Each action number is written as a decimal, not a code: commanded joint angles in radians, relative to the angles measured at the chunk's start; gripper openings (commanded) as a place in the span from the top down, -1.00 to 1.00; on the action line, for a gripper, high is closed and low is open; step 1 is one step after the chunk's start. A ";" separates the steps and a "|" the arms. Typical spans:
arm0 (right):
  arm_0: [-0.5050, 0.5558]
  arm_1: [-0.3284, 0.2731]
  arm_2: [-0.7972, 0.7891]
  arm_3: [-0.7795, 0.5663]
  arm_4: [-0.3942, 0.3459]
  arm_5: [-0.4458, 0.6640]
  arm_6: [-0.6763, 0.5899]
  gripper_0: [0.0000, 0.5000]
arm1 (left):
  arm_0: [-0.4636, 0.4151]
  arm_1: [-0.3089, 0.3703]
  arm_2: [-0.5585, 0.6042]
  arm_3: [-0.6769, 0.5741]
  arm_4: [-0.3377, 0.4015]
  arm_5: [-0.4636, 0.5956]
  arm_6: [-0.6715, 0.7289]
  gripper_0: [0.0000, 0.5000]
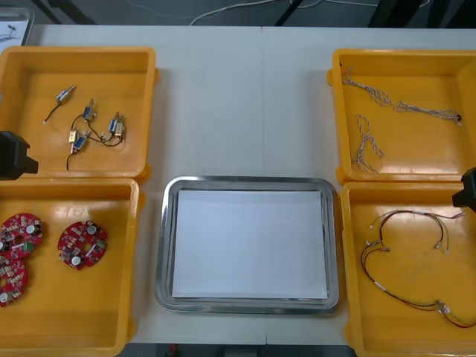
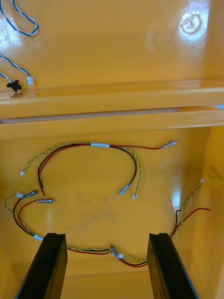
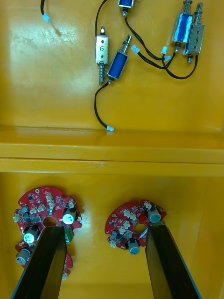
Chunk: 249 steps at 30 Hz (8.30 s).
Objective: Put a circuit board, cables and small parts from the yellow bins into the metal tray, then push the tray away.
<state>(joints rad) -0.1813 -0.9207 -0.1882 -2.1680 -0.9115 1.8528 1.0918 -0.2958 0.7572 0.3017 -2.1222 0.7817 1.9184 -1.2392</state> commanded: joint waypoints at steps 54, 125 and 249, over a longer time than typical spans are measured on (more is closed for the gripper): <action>0.522 -0.003 -0.013 -0.136 0.100 -0.314 0.586 -1.00 | 0.612 0.050 0.194 -0.082 0.111 -0.351 -0.017 -1.00; 0.612 0.092 0.227 0.043 0.345 -0.643 0.585 0.99 | 0.857 -0.248 0.114 -0.022 -0.061 -0.746 -0.207 -1.00; 0.316 0.393 -0.073 -0.148 0.319 -0.032 -0.587 -1.00 | 0.730 -0.314 -0.052 -0.084 -0.177 -0.605 0.000 1.00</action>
<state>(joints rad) 0.0950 -0.5415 -0.2323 -2.2817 -0.5980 1.8243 0.5712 0.4691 0.4552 0.2819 -2.1777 0.6209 1.2950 -1.3690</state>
